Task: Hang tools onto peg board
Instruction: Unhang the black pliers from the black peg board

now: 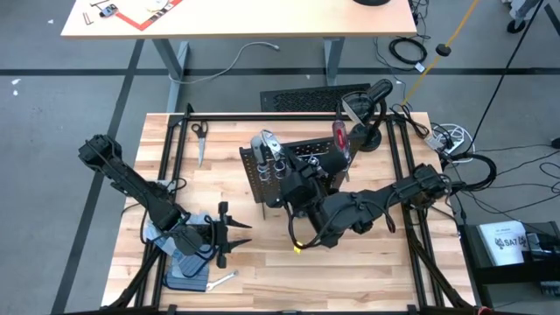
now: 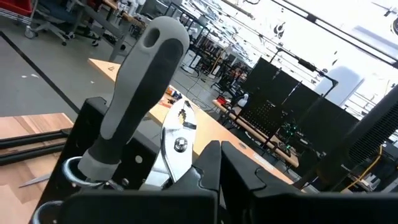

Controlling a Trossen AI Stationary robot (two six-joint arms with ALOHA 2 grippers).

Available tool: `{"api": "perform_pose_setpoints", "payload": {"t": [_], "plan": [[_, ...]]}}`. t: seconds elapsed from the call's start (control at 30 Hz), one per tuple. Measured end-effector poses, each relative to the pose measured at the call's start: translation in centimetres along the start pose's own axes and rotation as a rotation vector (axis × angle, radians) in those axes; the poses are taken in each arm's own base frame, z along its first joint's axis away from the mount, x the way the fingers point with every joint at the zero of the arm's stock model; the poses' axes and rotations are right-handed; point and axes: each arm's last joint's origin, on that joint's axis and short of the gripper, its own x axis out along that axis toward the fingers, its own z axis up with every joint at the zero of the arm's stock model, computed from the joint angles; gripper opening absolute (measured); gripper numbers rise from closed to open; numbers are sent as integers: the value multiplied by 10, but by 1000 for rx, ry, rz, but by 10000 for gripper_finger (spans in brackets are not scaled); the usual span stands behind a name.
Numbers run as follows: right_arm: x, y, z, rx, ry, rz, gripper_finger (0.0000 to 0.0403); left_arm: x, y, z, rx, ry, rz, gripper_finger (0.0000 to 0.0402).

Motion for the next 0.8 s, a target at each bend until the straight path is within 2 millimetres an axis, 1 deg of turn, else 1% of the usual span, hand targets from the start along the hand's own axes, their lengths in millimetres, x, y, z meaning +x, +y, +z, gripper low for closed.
{"api": "perform_pose_setpoints", "payload": {"t": [0.27, 0.4, 0.5, 0.6, 0.7, 0.8], "plan": [[-15, 2, 3, -98, -69, 82, 1, 0, 0, 0, -2, -2, 0, 173], [-26, 2, 4, -110, -85, 104, 17, 0, 0, 6, -18, -20, -7, 173], [-37, 2, 4, -121, -100, 126, 40, -3, -1, 21, -48, -57, -39, 173], [-51, 2, 4, -125, -117, 154, 70, -11, 1, 40, -59, -87, -63, 173], [-69, 1, 4, -124, -137, 189, 103, -29, 11, 65, -87, -142, -45, 173], [-94, -2, 3, -122, -169, 241, 133, -53, 30, 88, -116, -198, 0, 173]]}}
